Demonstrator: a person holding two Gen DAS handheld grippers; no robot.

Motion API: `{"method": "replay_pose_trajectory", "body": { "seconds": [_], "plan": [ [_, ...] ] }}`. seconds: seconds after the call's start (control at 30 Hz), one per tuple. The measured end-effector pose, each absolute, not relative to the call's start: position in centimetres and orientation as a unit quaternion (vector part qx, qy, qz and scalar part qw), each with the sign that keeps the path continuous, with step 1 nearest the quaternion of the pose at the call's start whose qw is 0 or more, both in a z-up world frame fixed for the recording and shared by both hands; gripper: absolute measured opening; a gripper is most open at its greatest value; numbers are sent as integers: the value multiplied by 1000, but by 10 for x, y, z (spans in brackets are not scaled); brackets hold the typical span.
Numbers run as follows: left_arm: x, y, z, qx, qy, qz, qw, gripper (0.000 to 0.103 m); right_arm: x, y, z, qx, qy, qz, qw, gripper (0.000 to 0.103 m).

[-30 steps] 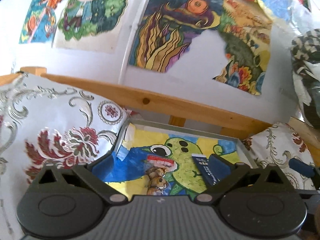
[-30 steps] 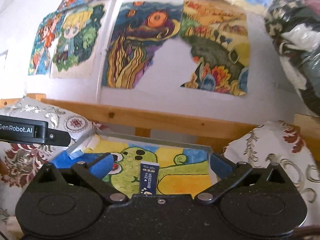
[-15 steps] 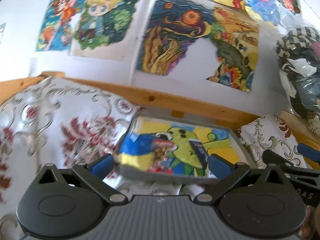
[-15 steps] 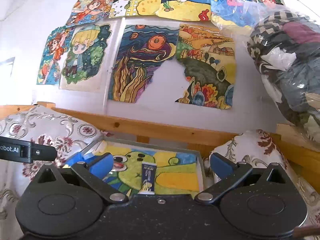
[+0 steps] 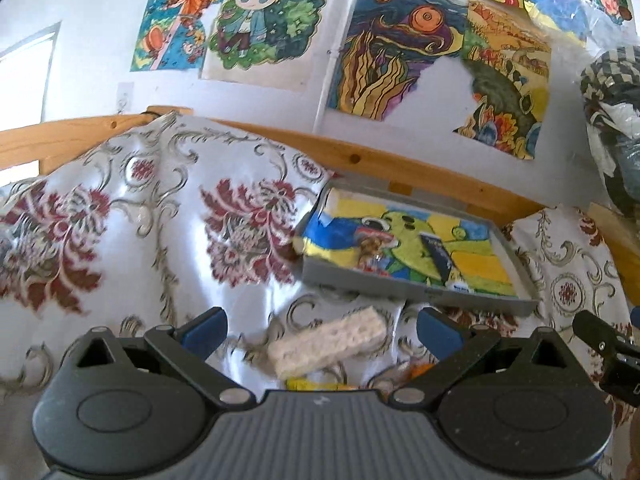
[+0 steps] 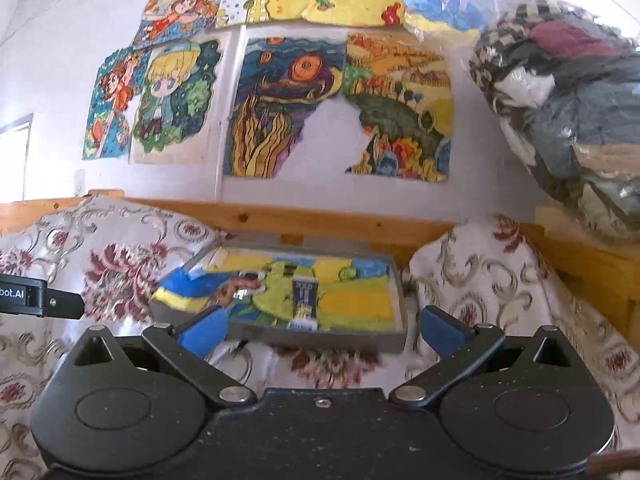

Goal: Organize snacks
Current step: 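Open both grippers and withdraw them from the tray back to the pile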

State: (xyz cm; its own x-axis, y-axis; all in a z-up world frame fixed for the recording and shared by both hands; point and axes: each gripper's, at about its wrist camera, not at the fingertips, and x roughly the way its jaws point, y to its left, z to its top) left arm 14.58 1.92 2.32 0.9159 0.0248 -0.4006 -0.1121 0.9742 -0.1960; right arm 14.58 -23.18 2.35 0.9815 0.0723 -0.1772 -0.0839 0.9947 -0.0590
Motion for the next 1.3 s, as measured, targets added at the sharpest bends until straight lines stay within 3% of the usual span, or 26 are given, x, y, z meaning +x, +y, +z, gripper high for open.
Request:
{"method": "replay_pose_trajectory", "body": {
  "seconds": [0.53,1.3],
  "plan": [
    [105,11,-10,-89,253,31,963,102,95,-224,-2,-36,188,70,979,102],
    [100,7,-30,-62,303,36,950,102,112,-213,-27,-38,267,110,957,102]
  ]
}}
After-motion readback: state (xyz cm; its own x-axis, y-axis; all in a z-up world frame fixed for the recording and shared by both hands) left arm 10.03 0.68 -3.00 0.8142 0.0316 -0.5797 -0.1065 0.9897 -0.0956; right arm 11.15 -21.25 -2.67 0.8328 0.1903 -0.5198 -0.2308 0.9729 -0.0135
